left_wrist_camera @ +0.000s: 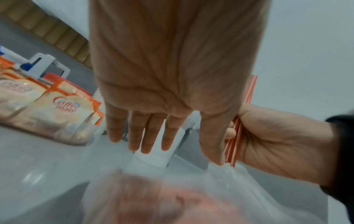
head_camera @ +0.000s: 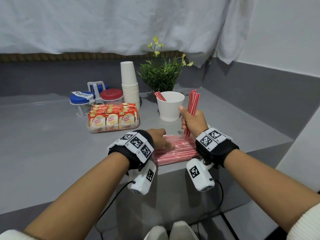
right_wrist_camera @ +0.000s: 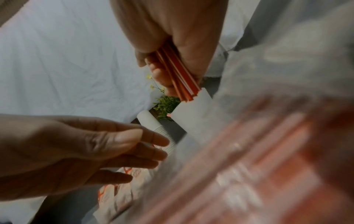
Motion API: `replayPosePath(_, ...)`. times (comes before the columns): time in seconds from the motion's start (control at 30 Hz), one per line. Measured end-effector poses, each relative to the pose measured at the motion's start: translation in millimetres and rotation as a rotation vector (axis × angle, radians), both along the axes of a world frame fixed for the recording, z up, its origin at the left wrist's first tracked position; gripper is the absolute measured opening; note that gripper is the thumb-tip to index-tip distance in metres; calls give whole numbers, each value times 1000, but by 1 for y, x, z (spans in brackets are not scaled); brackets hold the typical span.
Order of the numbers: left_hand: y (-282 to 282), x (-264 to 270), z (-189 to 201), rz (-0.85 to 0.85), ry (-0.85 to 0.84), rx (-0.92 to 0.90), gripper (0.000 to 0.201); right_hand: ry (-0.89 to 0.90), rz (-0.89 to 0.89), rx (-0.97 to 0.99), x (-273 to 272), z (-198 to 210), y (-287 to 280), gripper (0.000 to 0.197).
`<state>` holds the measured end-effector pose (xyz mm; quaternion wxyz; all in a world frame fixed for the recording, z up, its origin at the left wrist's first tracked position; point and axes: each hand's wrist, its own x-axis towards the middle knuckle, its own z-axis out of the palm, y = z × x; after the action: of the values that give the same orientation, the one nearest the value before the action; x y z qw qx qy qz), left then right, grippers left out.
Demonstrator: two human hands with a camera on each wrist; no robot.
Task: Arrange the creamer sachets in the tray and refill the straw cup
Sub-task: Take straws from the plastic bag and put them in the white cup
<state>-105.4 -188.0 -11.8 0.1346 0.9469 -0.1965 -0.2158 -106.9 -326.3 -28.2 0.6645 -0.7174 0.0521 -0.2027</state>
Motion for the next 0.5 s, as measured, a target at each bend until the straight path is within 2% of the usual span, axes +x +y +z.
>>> replayPosePath(0.17, 2, 25, 42, 40, -131, -132, 58, -107, -8, -16, 20, 37, -3, 40)
replayPosePath(0.33, 0, 62, 78, 71, -307, -274, 36, -167, -122, -74, 49, 82, -10, 49)
replayPosePath(0.43, -3, 85, 88, 121, -358, -381, 26, -180, -192, -178, 71, 104, -16, 51)
replayPosePath(0.5, -7, 101, 89, 151, -369, -440, 16, -193, -177, -254, 85, 112, -19, 52)
